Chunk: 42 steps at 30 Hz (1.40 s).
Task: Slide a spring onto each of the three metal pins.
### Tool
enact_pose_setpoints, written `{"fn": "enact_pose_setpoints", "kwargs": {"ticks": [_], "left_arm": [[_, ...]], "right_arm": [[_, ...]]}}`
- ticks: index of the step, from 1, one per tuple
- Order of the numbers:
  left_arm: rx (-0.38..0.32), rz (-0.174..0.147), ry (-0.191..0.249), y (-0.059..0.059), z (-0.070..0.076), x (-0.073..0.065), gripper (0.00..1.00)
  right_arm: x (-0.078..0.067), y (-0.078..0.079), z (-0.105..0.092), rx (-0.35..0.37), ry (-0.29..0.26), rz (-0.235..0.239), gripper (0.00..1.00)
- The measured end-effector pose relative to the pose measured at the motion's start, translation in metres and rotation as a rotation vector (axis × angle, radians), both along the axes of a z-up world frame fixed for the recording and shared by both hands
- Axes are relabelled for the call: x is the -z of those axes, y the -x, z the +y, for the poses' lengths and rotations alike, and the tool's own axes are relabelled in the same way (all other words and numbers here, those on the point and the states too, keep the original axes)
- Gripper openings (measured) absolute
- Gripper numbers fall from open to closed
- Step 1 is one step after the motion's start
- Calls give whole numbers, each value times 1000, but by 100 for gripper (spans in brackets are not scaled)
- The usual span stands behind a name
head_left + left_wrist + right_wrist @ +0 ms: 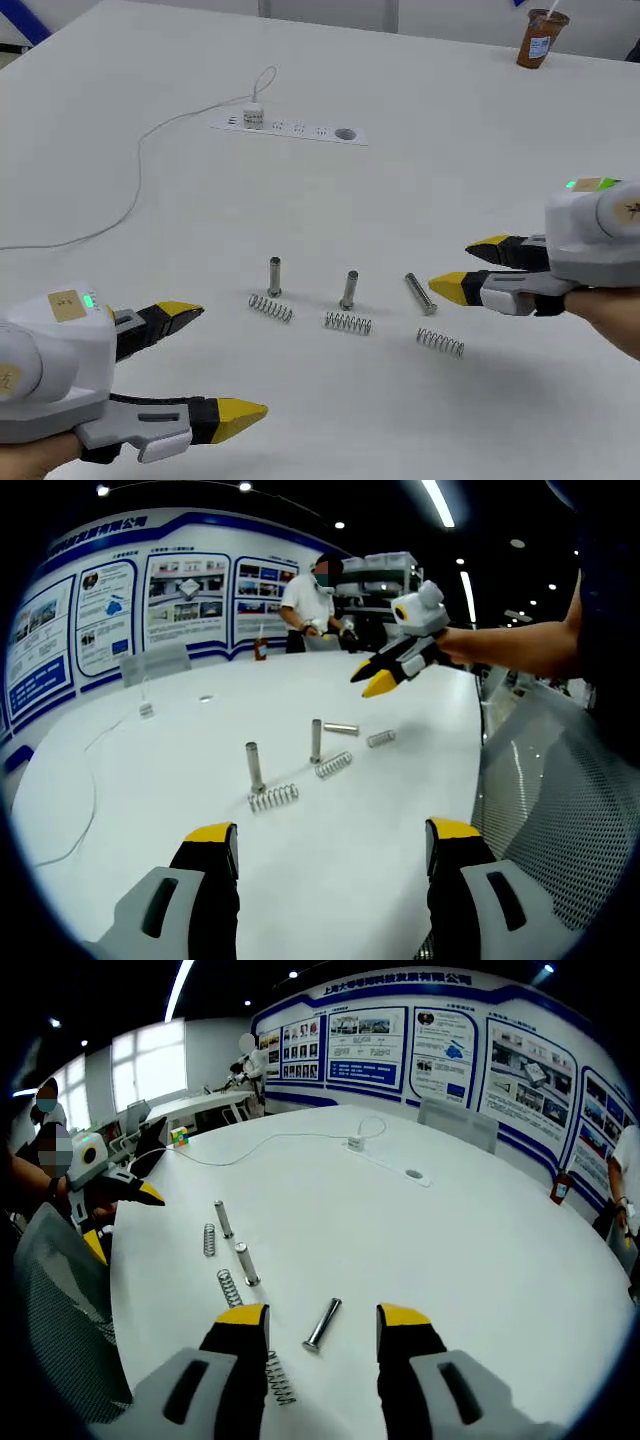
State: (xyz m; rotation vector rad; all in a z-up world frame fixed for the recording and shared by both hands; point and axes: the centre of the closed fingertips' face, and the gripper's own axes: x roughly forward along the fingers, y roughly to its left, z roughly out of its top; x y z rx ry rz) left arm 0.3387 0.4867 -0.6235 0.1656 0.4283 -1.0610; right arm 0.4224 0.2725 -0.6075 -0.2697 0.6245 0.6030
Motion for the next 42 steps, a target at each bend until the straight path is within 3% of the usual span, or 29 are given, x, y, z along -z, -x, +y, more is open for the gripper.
{"fn": "enact_pose_setpoints", "kwargs": {"ticks": [8, 22, 30, 42], "left_arm": [[0, -1, 3, 0, 0, -1, 77], [14, 11, -2, 3, -3, 3, 76], [9, 19, 1, 2, -1, 6, 75], [5, 33, 3, 3, 0, 11, 74]], "right_arm": [[15, -13, 2, 49, 39, 42, 34], [43, -27, 12, 96, 107, 158, 24], [60, -30, 10, 136, 121, 229, 20], [69, -34, 11, 171, 120, 276, 16]]}}
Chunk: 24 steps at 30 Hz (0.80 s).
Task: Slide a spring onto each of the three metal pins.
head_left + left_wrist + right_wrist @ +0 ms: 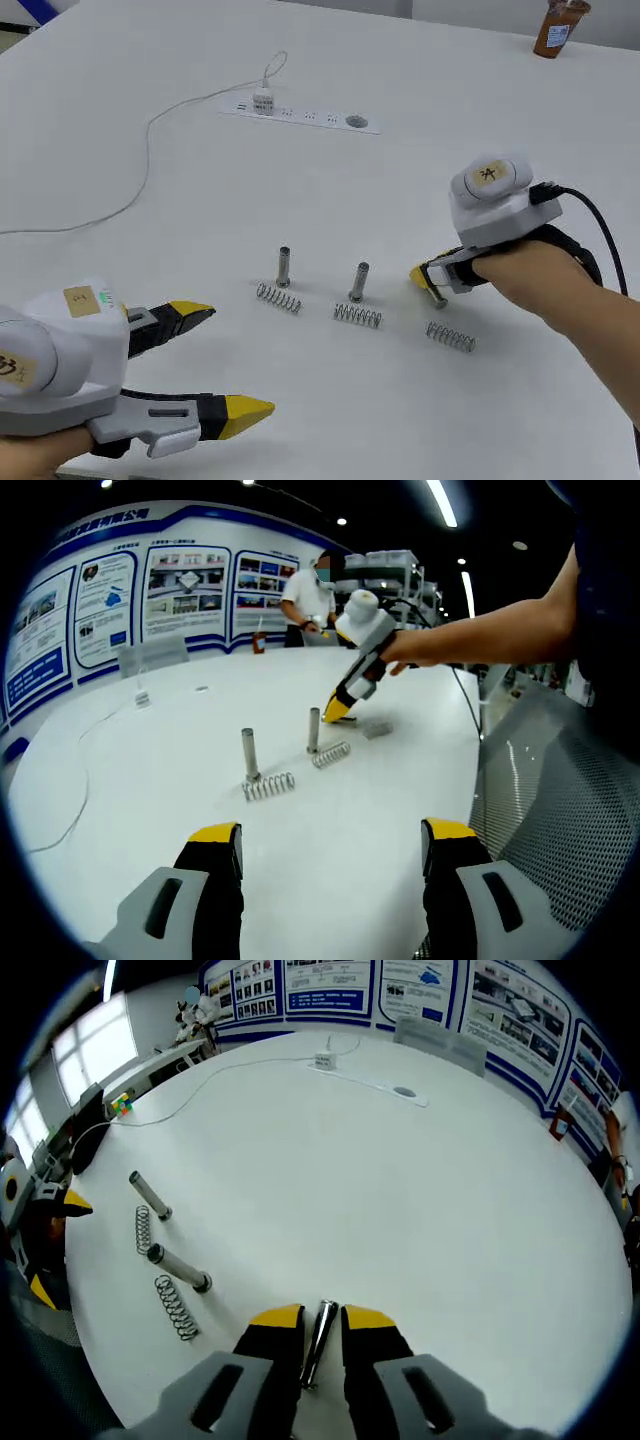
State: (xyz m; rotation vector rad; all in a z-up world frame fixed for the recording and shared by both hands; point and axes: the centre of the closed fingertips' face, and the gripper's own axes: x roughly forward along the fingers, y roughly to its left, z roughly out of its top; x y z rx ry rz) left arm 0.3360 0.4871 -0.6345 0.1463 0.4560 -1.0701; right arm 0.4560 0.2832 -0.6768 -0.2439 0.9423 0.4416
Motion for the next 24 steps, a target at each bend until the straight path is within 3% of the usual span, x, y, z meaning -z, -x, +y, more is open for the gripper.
{"fn": "enact_pose_setpoints", "kwargs": {"ticks": [12, 24], "left_arm": [[-2, 7, 3, -1, 2, 2, 74], [-1, 12, 7, -4, 2, 3, 73]], "right_arm": [[5, 0, -2, 28, 3, 38, 11], [6, 1, 0, 21, 61, 59, 9]]}}
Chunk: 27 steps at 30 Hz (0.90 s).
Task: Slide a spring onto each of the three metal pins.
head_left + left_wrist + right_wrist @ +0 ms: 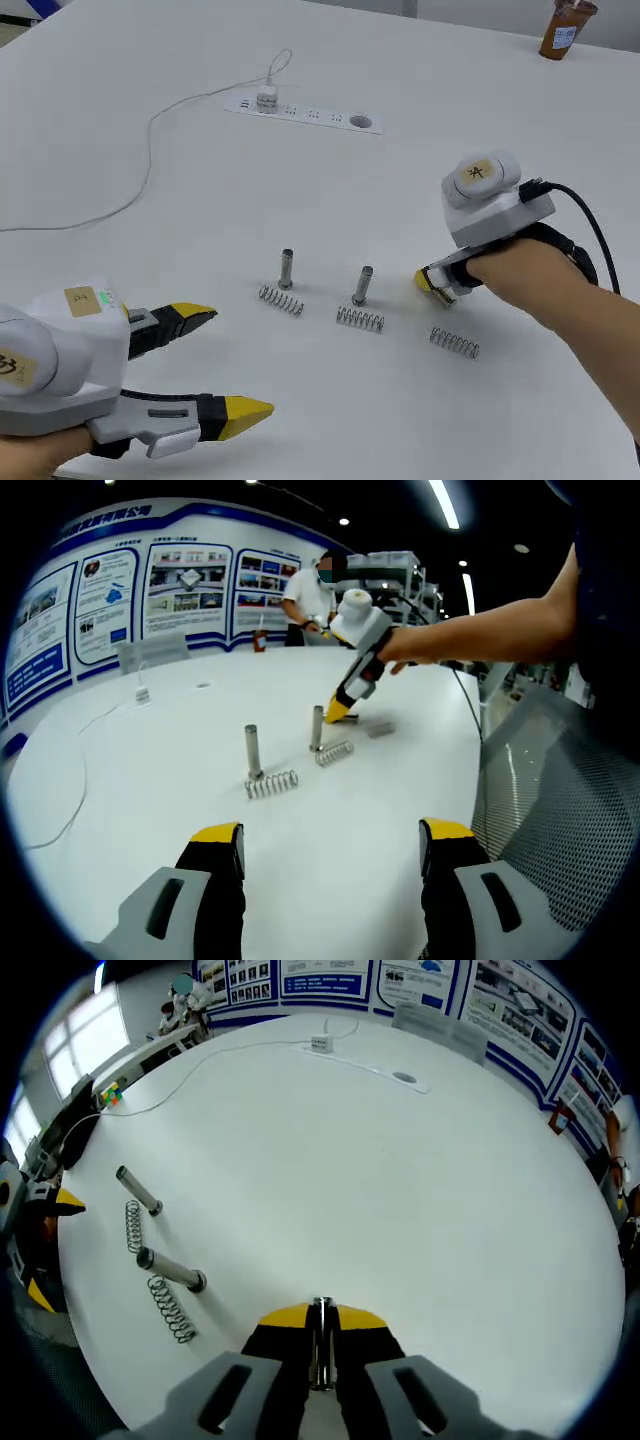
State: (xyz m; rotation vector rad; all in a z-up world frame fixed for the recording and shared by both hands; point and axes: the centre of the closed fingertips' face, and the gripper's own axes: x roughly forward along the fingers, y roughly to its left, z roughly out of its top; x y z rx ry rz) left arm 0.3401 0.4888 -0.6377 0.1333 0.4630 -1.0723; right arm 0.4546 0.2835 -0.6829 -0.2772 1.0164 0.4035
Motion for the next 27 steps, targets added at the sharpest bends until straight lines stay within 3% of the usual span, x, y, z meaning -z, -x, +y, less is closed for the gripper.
{"fn": "enact_pose_setpoints", "kwargs": {"ticks": [6, 12, 16, 27], "left_arm": [[5, -2, 1, -1, -2, -1, 72], [3, -22, 9, -2, -3, -9, 72], [-3, -27, 4, -3, 2, -10, 71], [5, -39, 7, -5, -1, -14, 71]], "right_arm": [[1, -1, -1, 15, 3, 21, 9], [0, 2, -6, 23, -13, -1, 8], [-12, 5, -7, 36, -50, -32, 9], [-34, 21, -11, 40, -72, -97, 9]]}}
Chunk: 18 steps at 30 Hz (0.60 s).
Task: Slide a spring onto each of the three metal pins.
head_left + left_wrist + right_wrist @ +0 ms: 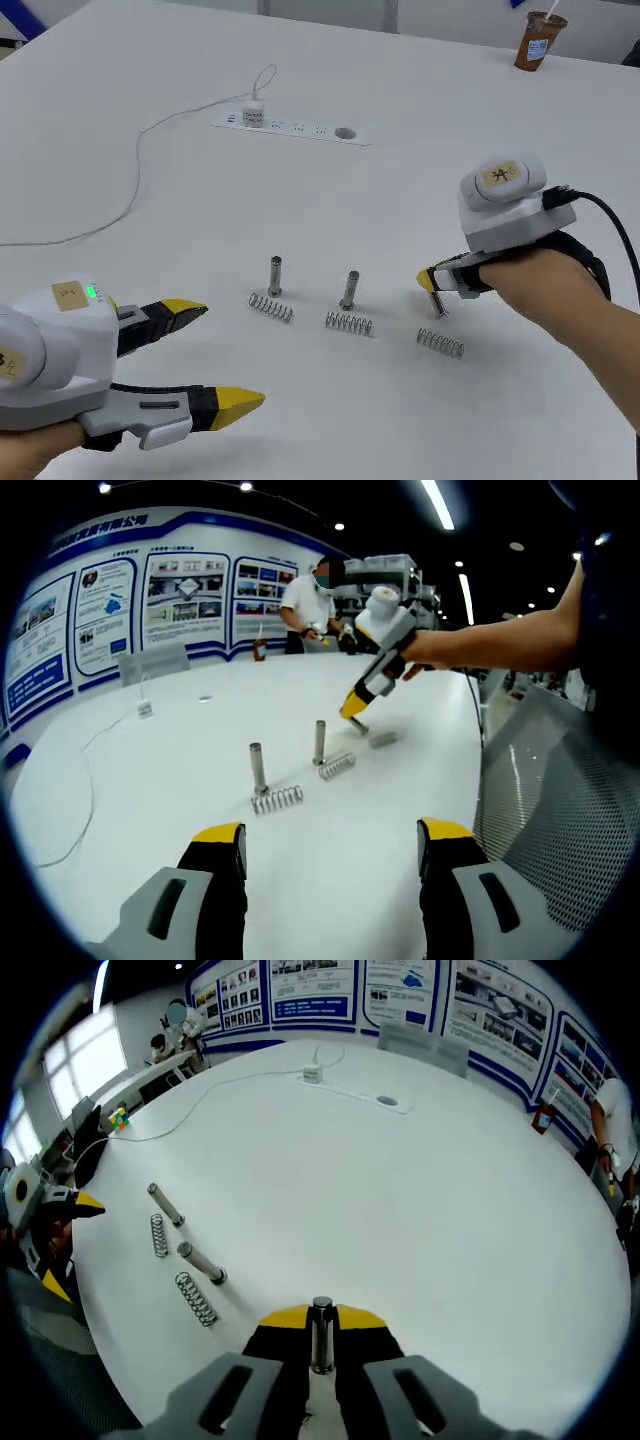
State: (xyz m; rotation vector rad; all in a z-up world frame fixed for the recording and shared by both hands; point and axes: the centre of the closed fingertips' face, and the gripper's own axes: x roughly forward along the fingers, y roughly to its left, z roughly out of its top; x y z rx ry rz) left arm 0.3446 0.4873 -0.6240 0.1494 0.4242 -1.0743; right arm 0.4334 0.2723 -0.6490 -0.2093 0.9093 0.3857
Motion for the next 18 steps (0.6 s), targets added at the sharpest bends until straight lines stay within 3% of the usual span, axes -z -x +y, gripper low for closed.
{"fn": "enact_pose_setpoints", "kwargs": {"ticks": [18], "left_arm": [[8, -4, -2, 1, -2, -2, 71]], "right_arm": [[-11, 19, -9, 38, -46, -69, 9]]}}
